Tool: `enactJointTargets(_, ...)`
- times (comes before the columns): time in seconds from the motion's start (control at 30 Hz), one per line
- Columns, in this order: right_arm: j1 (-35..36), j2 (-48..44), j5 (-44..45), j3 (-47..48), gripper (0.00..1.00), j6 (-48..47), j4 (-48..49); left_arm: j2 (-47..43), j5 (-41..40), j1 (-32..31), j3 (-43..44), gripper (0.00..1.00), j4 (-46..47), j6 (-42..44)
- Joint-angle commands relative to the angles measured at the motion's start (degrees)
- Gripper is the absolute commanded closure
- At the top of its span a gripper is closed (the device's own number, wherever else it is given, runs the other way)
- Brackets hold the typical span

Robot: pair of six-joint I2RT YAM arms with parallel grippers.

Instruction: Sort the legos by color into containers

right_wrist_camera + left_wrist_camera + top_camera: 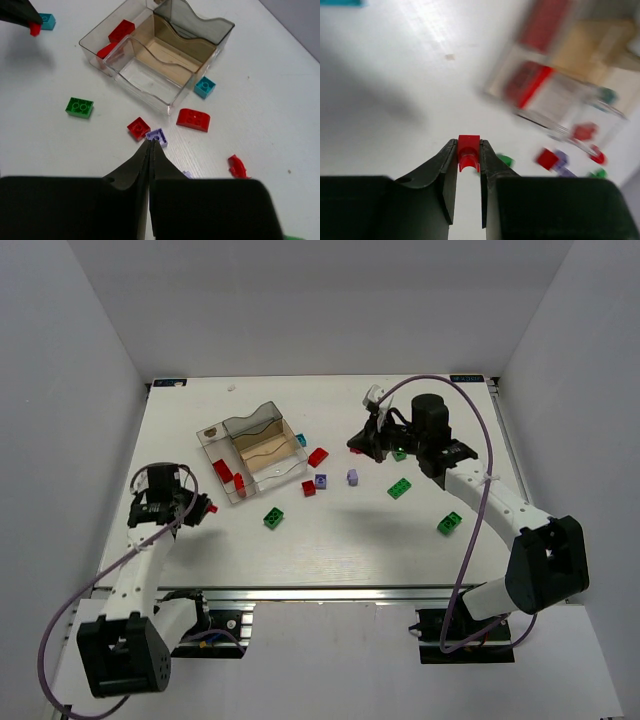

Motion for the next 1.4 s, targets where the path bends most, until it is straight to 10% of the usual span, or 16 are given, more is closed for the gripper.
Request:
enactJointTargets(0.0, -0.4, -0.2, 3.1, 0.8, 1.0, 0.7, -2.0, -4.7, 7.0, -0.2, 0.6, 1.0, 9.7, 6.6)
enactJointTargets(0.47, -0.4, 7.8, 8.3, 6.4, 0.71, -2.4, -12.1, 22.9, 10.3, -0.2, 17.9, 0.97, 20.8, 16.2)
enactJointTargets(0.83, -1.0, 24.3, 10.6, 23.3, 0.14, 1.9, -23.8, 29.2, 13.4, -0.2, 21.6, 0.31, 20.8, 19.1)
enactJointTargets(1.37, -5.1, 45.5, 12.7, 46.9, 0.12, -26.8, -40.0, 16.4, 25.6, -0.2, 19.8, 0.15, 23.2, 23.5)
